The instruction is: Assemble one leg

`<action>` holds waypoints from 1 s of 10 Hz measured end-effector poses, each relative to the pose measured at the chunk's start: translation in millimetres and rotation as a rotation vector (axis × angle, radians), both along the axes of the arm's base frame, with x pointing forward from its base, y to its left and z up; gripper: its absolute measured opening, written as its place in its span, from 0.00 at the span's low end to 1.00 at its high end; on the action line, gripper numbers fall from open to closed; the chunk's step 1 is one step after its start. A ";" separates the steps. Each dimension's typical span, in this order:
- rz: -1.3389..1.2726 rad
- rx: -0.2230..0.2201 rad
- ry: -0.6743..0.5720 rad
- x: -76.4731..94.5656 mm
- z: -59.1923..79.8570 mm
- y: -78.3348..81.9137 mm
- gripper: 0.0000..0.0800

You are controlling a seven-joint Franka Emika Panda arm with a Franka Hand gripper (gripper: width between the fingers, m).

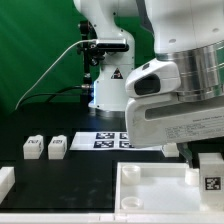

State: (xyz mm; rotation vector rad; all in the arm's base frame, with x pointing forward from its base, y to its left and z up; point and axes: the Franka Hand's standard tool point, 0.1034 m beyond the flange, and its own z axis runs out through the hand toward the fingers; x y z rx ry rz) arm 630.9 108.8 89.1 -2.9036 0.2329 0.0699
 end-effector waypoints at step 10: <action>-1.283 0.080 0.182 -1.8 -1.2 10.6 0.37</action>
Offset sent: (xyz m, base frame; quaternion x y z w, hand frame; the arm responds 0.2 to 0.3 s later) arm -0.0043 0.0039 -0.0057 0.0196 0.0499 0.4026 0.9138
